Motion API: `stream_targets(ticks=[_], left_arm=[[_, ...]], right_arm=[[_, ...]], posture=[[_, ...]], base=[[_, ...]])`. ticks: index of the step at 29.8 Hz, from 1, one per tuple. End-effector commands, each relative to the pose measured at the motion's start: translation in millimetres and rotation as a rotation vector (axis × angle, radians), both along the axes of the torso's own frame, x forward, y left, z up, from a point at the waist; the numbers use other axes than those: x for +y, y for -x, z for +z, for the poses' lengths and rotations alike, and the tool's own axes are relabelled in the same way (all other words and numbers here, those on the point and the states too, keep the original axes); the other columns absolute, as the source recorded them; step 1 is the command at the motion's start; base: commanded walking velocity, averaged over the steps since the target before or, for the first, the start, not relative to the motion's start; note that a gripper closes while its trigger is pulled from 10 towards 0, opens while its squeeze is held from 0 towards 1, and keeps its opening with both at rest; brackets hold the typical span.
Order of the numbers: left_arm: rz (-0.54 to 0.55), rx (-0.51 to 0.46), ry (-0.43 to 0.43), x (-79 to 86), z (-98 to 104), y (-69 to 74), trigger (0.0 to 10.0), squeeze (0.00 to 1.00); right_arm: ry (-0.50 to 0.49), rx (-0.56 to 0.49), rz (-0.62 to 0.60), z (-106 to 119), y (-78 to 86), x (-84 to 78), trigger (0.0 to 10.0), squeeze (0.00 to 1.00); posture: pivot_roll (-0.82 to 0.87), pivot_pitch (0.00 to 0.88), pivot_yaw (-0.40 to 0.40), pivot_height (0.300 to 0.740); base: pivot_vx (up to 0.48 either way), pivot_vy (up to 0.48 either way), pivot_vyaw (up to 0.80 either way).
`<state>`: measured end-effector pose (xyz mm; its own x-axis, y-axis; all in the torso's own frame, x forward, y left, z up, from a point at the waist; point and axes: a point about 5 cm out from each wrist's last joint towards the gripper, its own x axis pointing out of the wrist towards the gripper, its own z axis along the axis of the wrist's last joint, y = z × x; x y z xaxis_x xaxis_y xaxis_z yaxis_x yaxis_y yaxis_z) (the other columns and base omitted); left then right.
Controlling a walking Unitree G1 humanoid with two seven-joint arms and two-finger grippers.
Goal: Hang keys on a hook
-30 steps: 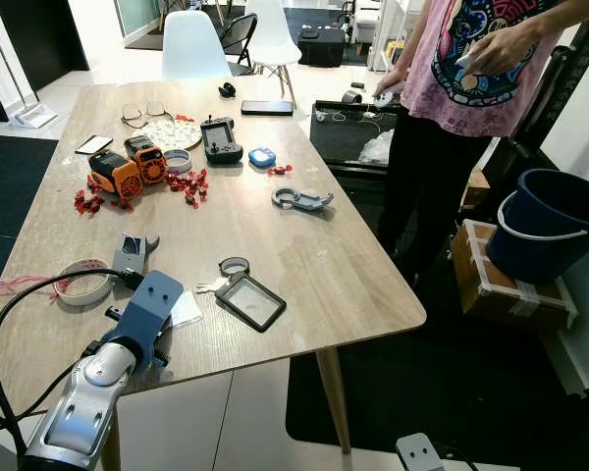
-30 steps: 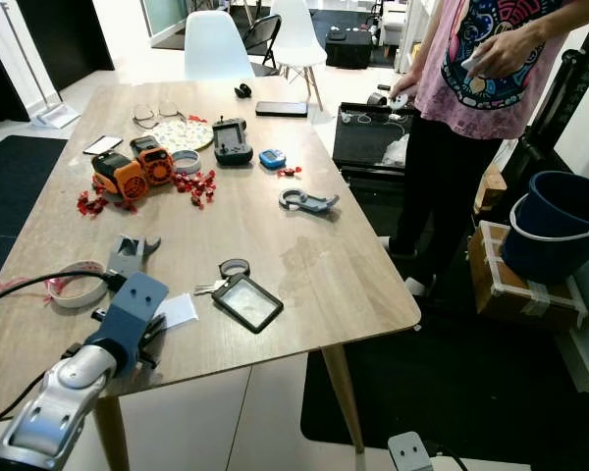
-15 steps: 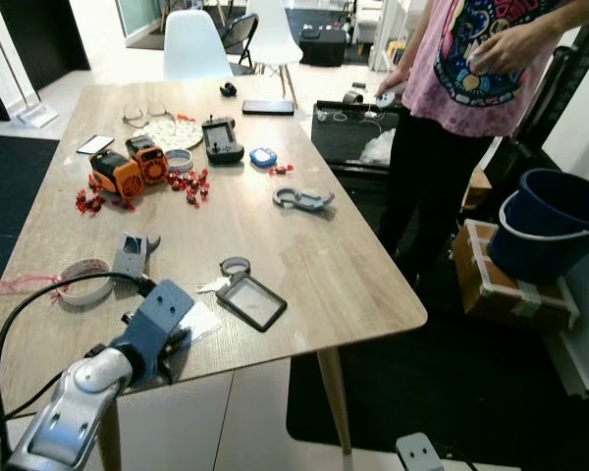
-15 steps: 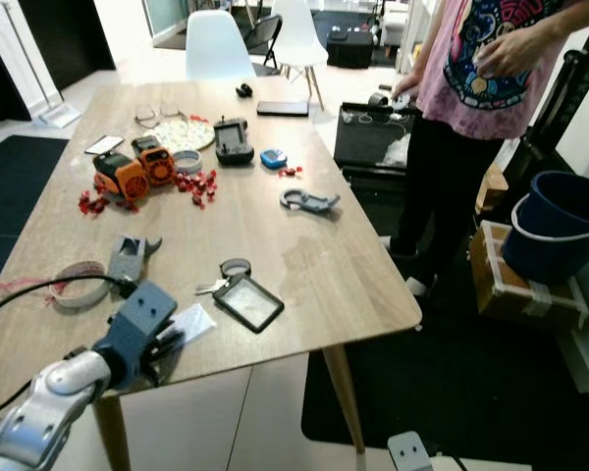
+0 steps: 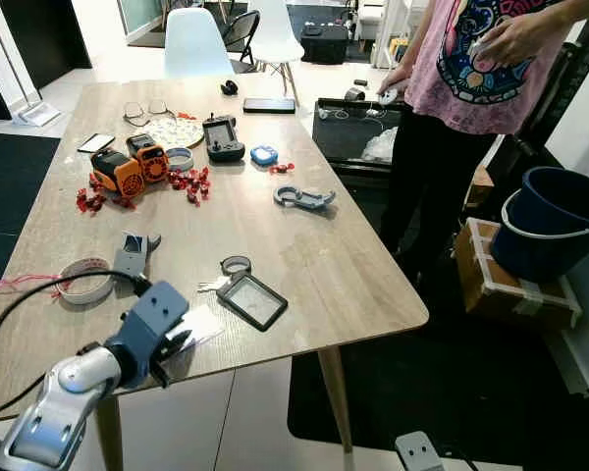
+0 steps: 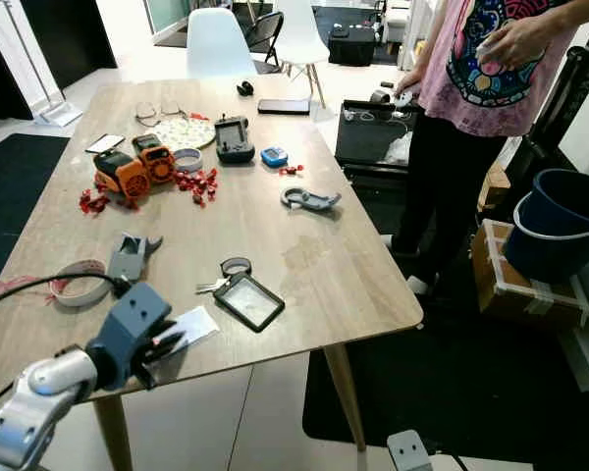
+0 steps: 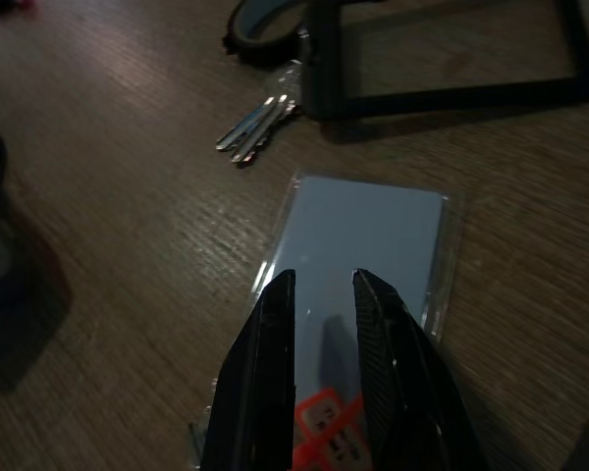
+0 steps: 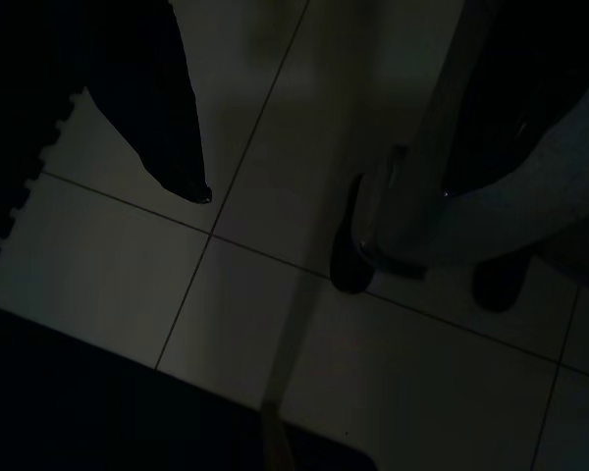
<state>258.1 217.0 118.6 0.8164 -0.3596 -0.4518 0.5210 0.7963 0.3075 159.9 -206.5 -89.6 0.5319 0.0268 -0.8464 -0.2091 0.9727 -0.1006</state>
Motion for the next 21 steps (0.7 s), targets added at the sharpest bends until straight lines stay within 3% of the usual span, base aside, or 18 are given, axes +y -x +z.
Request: stream_targets(ticks=[1, 6, 9, 12, 21], left_arm=[[-0.005, 0.063, 0.093, -12.4, -4.7, 8.5, 10.0, 0.00], [-0.034, 0.111, 0.200, -16.7, -5.3, 16.7, 10.0, 0.00], [-0.051, 0.135, 0.183, -15.0, -7.9, 20.0, 10.0, 0.00], [-0.071, 0.211, 0.058, -2.2, -19.4, 29.4, 10.0, 0.00], [0.083, 0.181, -0.053, 24.6, -17.4, 20.9, 10.0, 0.00]], right_arm=[[0.003, 0.019, -0.010, -2.3, 6.1, -2.1, 10.0, 0.00], [0.004, 0.023, -0.009, -2.7, 7.6, -2.5, 10.0, 0.00], [0.004, 0.024, -0.008, -2.8, 7.6, -2.6, 10.0, 0.00], [0.004, 0.022, -0.005, -2.4, 6.6, -2.5, 10.0, 0.00], [0.006, 0.018, -0.003, -1.6, 4.6, -2.7, 10.0, 0.00]], posture=[[0.05, 0.076, -0.022, 0.740], [0.05, 0.078, -0.026, 0.740], [0.05, 0.078, -0.027, 0.740], [0.05, 0.079, -0.028, 0.740], [0.05, 0.074, -0.029, 0.740]], base=[[0.000, 0.000, 0.00], [0.000, 0.000, 0.00], [0.000, 0.000, 0.00], [0.000, 0.000, 0.00], [0.000, 0.000, 0.00]])
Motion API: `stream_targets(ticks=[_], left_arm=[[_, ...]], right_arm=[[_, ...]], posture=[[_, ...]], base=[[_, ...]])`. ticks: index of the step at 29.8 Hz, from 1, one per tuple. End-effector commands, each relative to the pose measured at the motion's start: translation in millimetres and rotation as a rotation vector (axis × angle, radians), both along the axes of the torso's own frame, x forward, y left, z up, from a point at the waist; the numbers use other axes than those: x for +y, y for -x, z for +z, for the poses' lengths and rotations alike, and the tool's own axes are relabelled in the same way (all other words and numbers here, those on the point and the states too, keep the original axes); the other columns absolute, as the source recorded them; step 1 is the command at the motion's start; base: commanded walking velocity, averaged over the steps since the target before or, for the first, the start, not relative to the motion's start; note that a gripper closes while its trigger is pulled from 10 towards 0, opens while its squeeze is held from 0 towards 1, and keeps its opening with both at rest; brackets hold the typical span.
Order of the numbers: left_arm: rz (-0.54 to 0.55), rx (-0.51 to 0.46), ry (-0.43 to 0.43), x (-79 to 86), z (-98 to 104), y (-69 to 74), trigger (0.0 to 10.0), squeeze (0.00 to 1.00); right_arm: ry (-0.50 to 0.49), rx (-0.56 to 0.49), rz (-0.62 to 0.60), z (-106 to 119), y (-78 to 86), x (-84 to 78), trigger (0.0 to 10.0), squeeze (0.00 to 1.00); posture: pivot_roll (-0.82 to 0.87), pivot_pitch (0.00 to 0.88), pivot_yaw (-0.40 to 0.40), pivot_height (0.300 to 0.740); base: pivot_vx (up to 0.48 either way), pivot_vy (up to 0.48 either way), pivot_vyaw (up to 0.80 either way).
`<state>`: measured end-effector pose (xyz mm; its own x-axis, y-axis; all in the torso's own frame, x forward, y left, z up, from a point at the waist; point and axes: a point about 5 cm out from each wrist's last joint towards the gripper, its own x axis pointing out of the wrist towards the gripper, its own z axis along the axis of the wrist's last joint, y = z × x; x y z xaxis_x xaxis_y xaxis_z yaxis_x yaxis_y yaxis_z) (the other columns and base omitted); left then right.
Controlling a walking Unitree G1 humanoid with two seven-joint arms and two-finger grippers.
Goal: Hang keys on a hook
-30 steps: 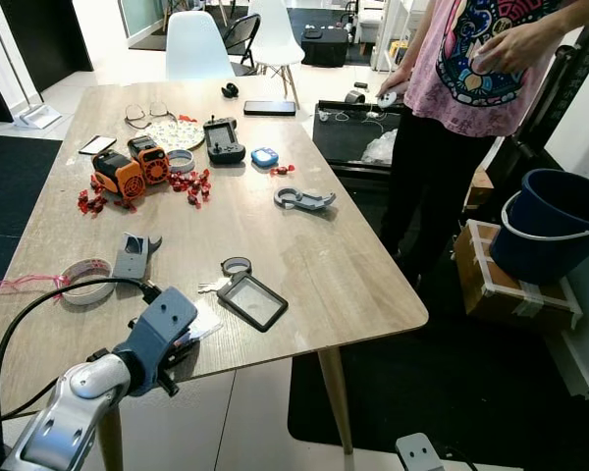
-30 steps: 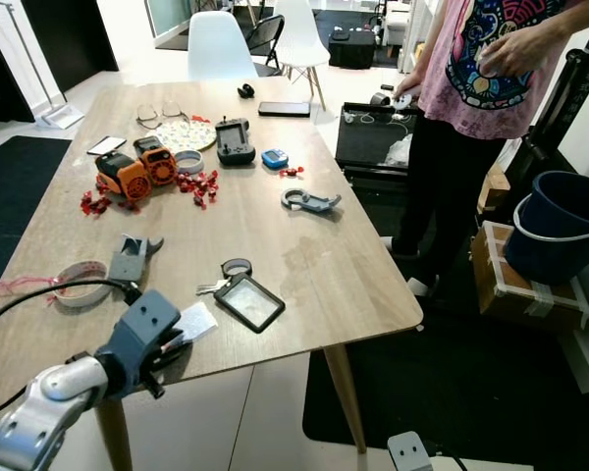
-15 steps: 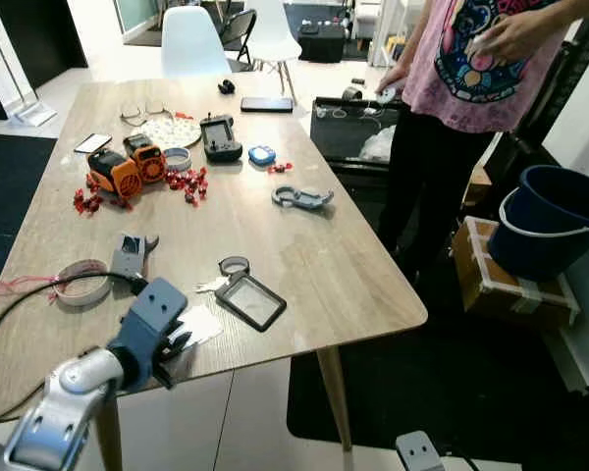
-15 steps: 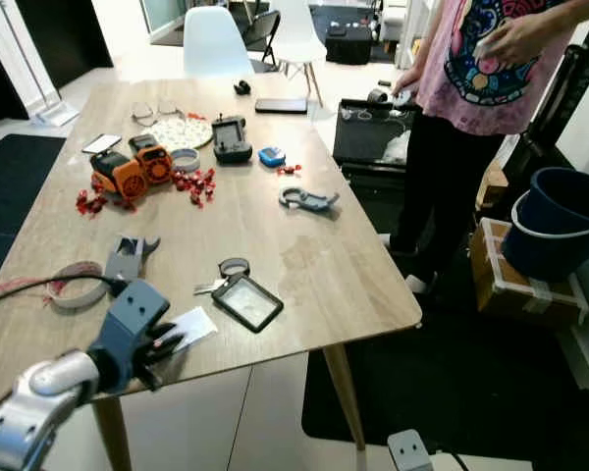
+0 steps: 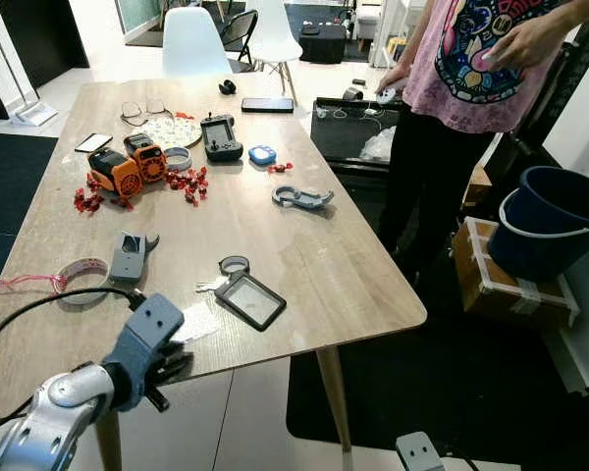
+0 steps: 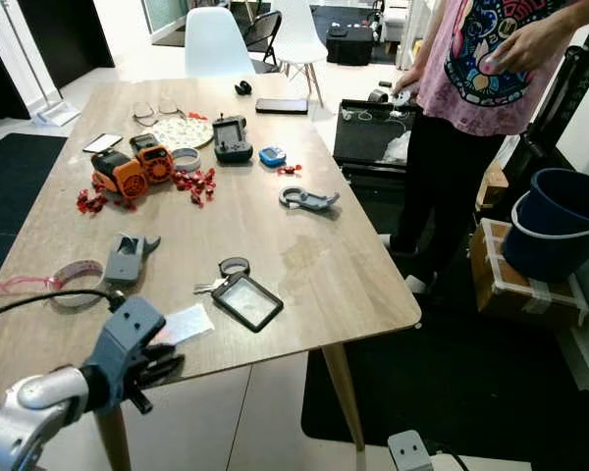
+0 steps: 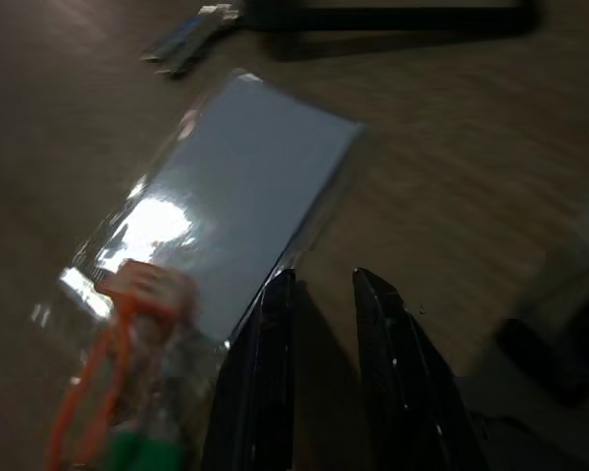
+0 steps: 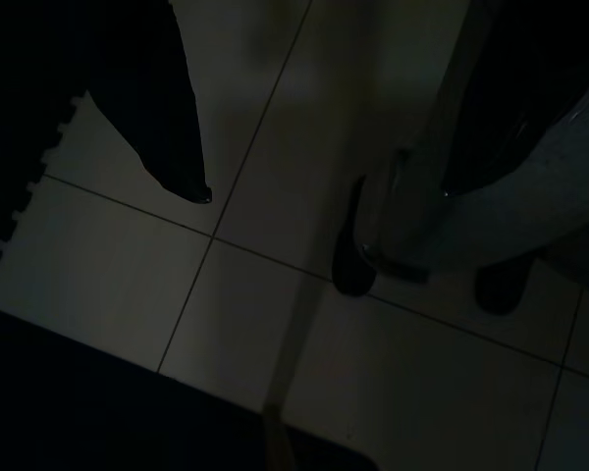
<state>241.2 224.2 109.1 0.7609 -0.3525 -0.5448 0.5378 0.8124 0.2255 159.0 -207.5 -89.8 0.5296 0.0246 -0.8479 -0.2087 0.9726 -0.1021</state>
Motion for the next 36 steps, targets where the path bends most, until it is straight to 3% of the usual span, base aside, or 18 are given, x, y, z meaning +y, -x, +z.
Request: stream_targets(ticks=[1, 8, 14, 19, 27, 29, 35, 36], left_arm=[[0.061, 0.058, -0.093, 19.8, -8.4, 4.0, 10.0, 0.00], [0.121, 0.043, -0.187, 35.6, -11.2, 1.6, 10.0, 0.00], [0.137, 0.026, -0.200, 39.4, -9.4, 0.1, 10.0, 0.00], [0.082, -0.047, -0.022, 24.4, 5.8, -4.5, 10.0, 0.00], [0.059, -0.192, 0.149, 13.4, 22.3, -11.3, 10.0, 0.00], [0.069, -0.219, 0.168, 14.1, 24.3, -12.9, 10.0, 0.00], [0.153, -0.246, 0.079, 22.5, 19.8, -21.4, 10.0, 0.00], [0.179, -0.258, 0.061, 24.2, 19.0, -24.6, 10.0, 0.32]], right_arm=[[0.004, 0.015, -0.002, -1.4, 3.7, -1.7, 10.0, 0.00], [0.005, 0.015, -0.002, -1.4, 3.8, -1.8, 10.0, 0.00], [0.007, 0.016, 0.000, -1.4, 4.2, -2.6, 10.0, 0.00], [0.009, 0.015, 0.005, -1.2, 4.1, -3.0, 10.0, 0.00], [0.008, 0.014, 0.007, -1.1, 3.7, -2.8, 10.0, 0.00], [0.008, 0.014, 0.007, -1.1, 3.7, -2.8, 10.0, 0.00], [0.009, 0.015, 0.008, -1.1, 3.8, -2.9, 10.0, 0.00], [0.009, 0.015, 0.007, -1.1, 3.8, -3.0, 10.0, 0.00]], posture=[[0.05, 0.074, -0.029, 0.740], [0.05, 0.065, -0.030, 0.740], [0.05, 0.059, -0.031, 0.740], [0.05, 0.055, -0.033, 0.740], [0.05, 0.050, -0.031, 0.740], [0.05, 0.051, -0.030, 0.740], [0.05, 0.052, -0.032, 0.740], [0.05, 0.053, -0.031, 0.740]], base=[[0.000, 0.000, 0.00], [0.000, 0.000, 0.00], [0.000, 0.000, 0.00], [0.000, 0.000, 0.00], [0.000, 0.000, 0.00], [0.000, 0.000, 0.00], [0.000, 0.000, 0.00], [0.000, 0.000, 0.00]])
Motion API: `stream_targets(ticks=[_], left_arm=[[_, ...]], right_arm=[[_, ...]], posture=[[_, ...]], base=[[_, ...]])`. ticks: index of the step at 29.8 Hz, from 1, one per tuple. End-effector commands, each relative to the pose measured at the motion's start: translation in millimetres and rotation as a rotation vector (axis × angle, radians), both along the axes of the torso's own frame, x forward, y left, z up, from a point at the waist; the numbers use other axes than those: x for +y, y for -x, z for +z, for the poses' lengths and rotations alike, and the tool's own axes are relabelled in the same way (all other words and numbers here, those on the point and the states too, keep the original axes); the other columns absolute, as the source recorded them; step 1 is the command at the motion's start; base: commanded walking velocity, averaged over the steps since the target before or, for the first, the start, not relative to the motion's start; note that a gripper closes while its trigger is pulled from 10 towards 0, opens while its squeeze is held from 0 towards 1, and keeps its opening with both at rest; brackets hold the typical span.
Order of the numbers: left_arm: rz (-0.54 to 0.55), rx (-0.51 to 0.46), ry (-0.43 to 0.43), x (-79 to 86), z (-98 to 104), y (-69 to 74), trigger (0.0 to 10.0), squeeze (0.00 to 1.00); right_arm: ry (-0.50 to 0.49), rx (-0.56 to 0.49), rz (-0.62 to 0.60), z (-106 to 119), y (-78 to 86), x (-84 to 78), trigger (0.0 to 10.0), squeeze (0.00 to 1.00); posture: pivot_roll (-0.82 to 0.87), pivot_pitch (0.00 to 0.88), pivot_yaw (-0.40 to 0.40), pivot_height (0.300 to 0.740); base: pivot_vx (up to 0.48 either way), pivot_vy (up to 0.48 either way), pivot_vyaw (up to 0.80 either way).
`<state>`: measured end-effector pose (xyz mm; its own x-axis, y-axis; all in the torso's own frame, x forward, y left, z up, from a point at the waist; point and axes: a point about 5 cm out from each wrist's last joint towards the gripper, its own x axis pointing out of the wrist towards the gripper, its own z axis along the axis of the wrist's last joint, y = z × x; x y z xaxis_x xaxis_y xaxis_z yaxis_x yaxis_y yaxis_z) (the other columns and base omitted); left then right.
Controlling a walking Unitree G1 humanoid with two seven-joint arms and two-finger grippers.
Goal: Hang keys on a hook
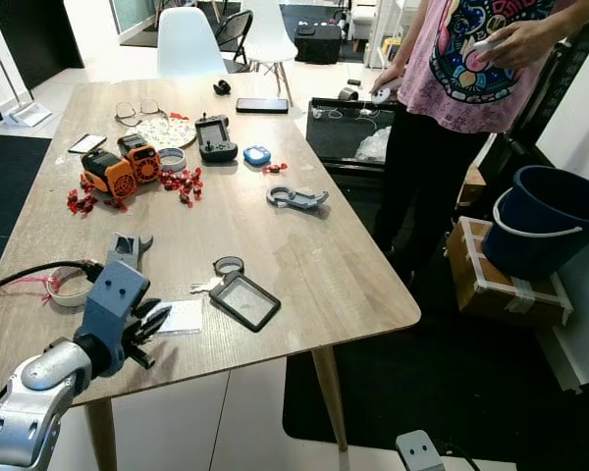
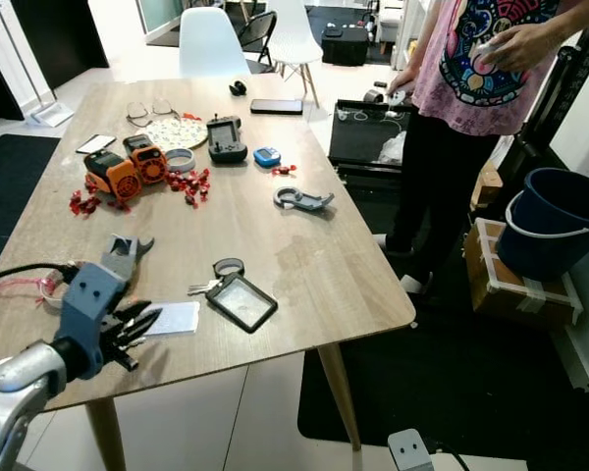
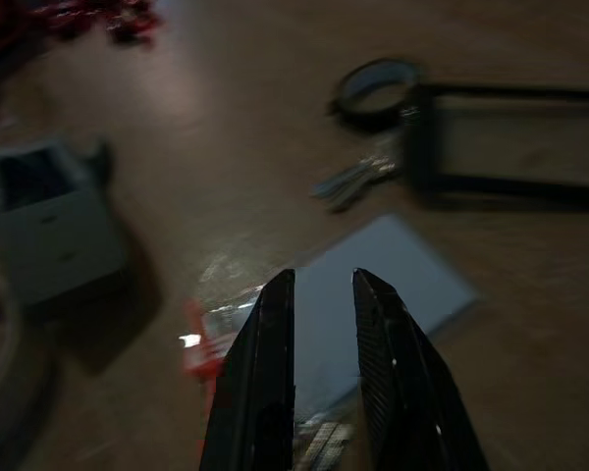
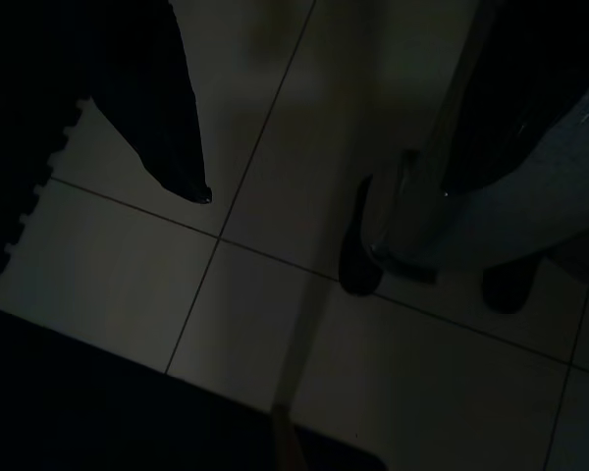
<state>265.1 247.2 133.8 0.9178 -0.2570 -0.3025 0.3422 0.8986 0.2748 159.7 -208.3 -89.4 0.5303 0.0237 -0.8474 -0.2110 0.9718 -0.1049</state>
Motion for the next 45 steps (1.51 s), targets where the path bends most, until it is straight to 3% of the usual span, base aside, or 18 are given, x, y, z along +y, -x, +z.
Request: stream_targets(ticks=[1, 2, 4, 5, 8, 9, 13, 20, 30, 45], left_arm=[[0.046, -0.004, -0.021, 2.1, -6.2, -2.6, 10.0, 0.32], [0.059, -0.007, -0.036, 3.1, -7.2, -4.4, 10.0, 0.64], [0.073, -0.013, -0.051, 4.5, -8.9, -6.4, 10.0, 0.64], [0.092, -0.021, -0.066, 6.4, -9.7, -8.1, 10.0, 0.18], [0.104, -0.026, -0.076, 7.7, -10.1, -9.2, 10.0, 0.18], [0.140, -0.029, -0.087, 12.0, -10.7, -11.6, 10.0, 0.00], [0.142, -0.012, -0.096, 14.4, -13.9, -11.0, 10.0, 0.00], [0.091, 0.070, -0.027, 17.2, -25.5, 3.2, 10.0, 0.00], [0.118, 0.055, 0.019, 34.6, -23.0, 9.2, 10.0, 0.00], [0.076, 0.080, 0.047, 42.9, -28.1, 19.0, 10.0, 0.00]], right_arm=[[0.007, 0.016, 0.005, -1.5, 4.4, -2.2, 10.0, 0.00], [0.007, 0.016, 0.004, -1.5, 4.4, -2.3, 10.0, 0.00], [0.007, 0.016, 0.004, -1.5, 4.6, -2.4, 10.0, 0.00], [0.007, 0.017, 0.004, -1.7, 5.0, -2.4, 10.0, 0.00], [0.007, 0.017, 0.004, -1.7, 5.2, -2.5, 10.0, 0.00], [0.007, 0.018, 0.003, -1.9, 5.8, -2.6, 10.0, 0.00], [0.007, 0.019, 0.001, -2.2, 6.5, -2.8, 10.0, 0.00], [0.008, 0.020, -0.001, -2.4, 7.7, -3.7, 10.0, 0.00], [0.009, 0.019, 0.006, -1.7, 5.9, -4.0, 10.0, 0.00], [0.010, 0.021, 0.002, -2.0, 7.0, -4.7, 10.0, 0.00]], posture=[[0.05, 0.053, -0.031, 0.740], [0.05, 0.055, -0.031, 0.740], [0.05, 0.055, -0.030, 0.740], [0.05, 0.055, -0.030, 0.740], [0.05, 0.055, -0.030, 0.740], [0.04, 0.054, -0.028, 0.740], [0.04, 0.056, -0.027, 0.740], [0.04, 0.056, -0.030, 0.740], [0.05, 0.058, -0.037, 0.740], [0.04, 0.059, -0.036, 0.740]], base=[[0.000, 0.000, 0.00], [0.000, 0.000, 0.00], [0.000, 0.000, 0.00], [0.000, 0.000, 0.00], [0.000, 0.000, 0.00], [0.000, 0.000, 0.00], [0.000, 0.000, 0.00], [0.000, 0.000, 0.00], [0.000, 0.000, 0.00], [0.000, 0.000, 0.00]])
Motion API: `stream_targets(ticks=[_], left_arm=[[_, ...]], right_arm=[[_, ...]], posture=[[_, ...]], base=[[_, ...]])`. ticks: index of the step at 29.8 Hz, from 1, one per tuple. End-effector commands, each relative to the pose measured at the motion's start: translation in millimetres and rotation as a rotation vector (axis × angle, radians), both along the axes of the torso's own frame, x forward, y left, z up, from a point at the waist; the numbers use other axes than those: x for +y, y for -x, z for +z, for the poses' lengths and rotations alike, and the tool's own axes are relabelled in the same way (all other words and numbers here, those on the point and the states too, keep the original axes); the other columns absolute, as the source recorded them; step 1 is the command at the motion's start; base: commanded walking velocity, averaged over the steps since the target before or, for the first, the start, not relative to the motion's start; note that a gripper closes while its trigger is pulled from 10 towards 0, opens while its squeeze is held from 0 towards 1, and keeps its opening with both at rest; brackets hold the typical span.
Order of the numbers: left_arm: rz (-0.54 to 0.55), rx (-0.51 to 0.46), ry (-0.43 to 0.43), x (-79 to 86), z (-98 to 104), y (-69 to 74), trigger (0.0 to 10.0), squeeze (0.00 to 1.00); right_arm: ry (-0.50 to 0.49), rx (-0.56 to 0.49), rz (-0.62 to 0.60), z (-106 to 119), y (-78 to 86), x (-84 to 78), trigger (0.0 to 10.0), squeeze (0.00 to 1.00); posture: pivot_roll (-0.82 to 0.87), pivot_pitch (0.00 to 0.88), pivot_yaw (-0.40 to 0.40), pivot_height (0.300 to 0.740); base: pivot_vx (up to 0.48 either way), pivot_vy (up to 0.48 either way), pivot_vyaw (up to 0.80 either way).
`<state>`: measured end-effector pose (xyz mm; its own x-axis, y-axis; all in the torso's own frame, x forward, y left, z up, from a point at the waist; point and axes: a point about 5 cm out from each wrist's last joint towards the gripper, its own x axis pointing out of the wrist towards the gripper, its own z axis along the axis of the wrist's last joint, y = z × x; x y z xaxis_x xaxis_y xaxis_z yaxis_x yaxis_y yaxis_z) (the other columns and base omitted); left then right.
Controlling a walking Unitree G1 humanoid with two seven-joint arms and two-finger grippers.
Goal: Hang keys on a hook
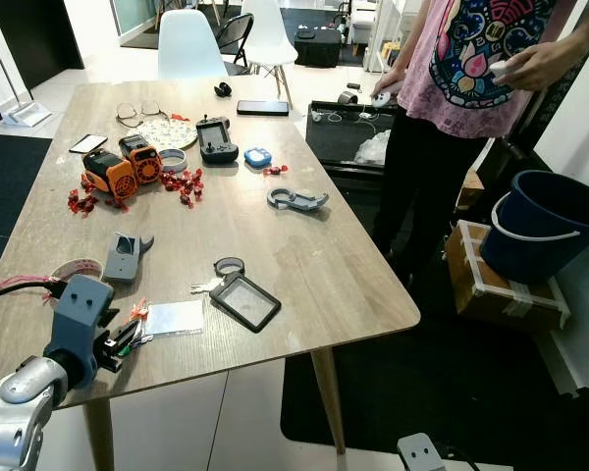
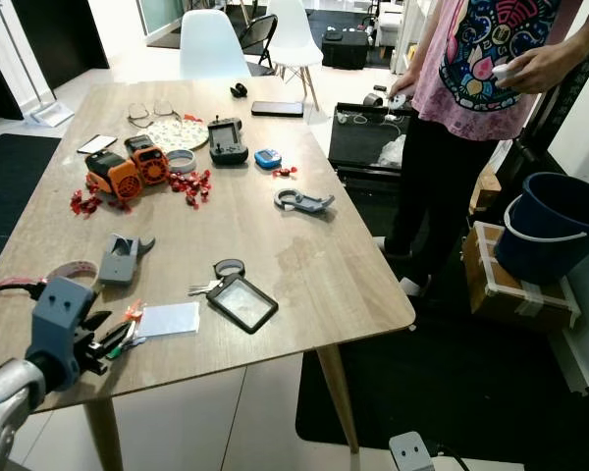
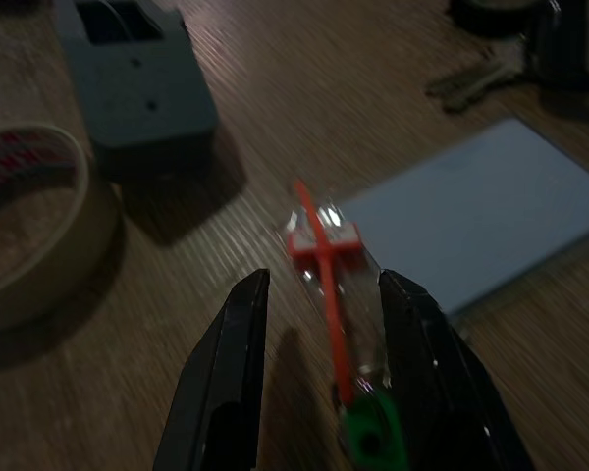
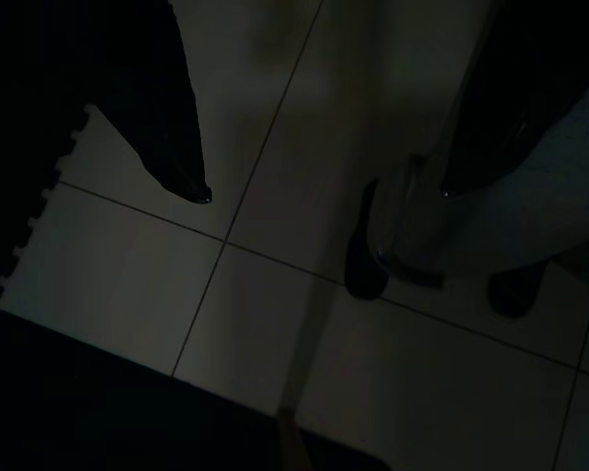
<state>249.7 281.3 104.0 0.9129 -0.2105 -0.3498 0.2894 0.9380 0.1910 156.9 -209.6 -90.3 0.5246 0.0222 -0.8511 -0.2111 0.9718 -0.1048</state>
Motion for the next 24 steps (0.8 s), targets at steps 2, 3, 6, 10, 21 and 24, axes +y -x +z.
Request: stream_targets(ticks=[2, 3, 6, 10, 21, 24], left_arm=[[-0.005, 0.016, -0.021, 9.9, 1.4, 4.8, 10.0, 0.00], [-0.010, 0.017, -0.021, 11.4, 1.5, 5.9, 10.0, 0.00], [-0.012, 0.018, -0.027, 17.2, 2.3, 8.6, 10.0, 0.00], [-0.006, 0.020, -0.035, 22.9, 2.1, 11.5, 10.0, 0.00], [-0.043, 0.049, -0.017, 21.4, -3.6, 18.0, 10.0, 0.00], [-0.050, 0.053, -0.013, 20.7, -4.8, 19.1, 9.9, 0.00]], right_arm=[[0.009, 0.015, 0.003, -1.1, 4.2, -3.4, 10.0, 0.00], [0.009, 0.015, 0.003, -1.1, 4.2, -3.3, 10.0, 0.00], [0.009, 0.014, 0.004, -1.1, 4.0, -3.3, 10.0, 0.00], [0.008, 0.015, 0.006, -1.1, 4.0, -2.9, 10.0, 0.00], [0.008, 0.016, 0.007, -1.4, 4.5, -2.6, 10.0, 0.00], [0.008, 0.016, 0.006, -1.3, 4.5, -2.9, 10.0, 0.00]], posture=[[0.04, 0.059, -0.036, 0.740], [0.04, 0.060, -0.037, 0.740], [0.05, 0.062, -0.039, 0.740], [0.05, 0.062, -0.041, 0.740], [0.05, 0.064, -0.042, 0.740], [0.05, 0.066, -0.042, 0.740]], base=[[0.000, 0.000, 0.00], [0.000, 0.000, 0.00], [0.000, 0.000, 0.00], [0.000, 0.000, 0.00], [0.000, 0.000, 0.00], [0.000, 0.000, 0.00]])
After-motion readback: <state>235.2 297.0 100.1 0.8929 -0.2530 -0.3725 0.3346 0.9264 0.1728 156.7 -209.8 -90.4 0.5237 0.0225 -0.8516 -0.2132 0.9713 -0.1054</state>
